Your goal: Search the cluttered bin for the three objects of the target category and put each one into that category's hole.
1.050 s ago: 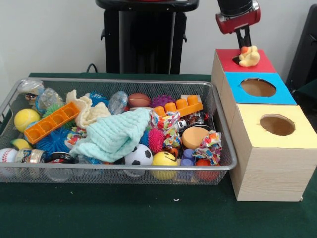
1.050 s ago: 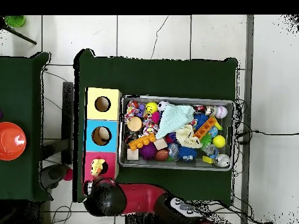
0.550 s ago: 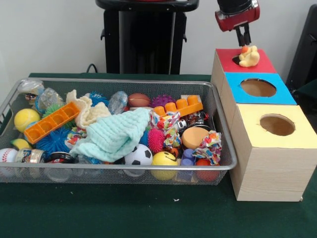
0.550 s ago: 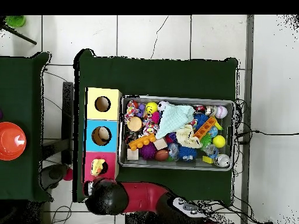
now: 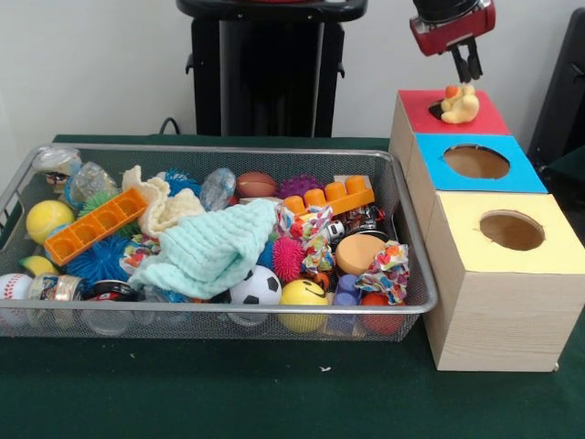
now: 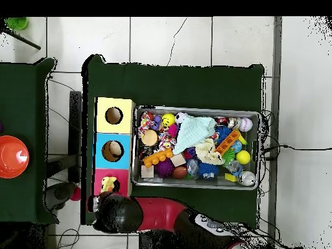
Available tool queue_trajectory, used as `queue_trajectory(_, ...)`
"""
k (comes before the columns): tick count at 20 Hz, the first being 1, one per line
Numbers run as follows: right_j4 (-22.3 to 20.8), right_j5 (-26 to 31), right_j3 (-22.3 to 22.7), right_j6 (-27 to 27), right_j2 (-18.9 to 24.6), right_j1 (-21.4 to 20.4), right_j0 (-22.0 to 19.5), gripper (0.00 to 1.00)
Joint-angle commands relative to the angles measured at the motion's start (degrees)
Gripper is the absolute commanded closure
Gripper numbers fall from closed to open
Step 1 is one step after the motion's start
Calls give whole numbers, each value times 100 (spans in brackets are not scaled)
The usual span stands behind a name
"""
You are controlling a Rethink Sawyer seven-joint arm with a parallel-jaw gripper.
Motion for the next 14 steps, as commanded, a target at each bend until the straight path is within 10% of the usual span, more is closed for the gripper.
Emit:
queue_trajectory(1,546,220,-312,1454,641,48,-185,100)
queue_trajectory(14,501,-209,-361,1403,792,222,-331,100)
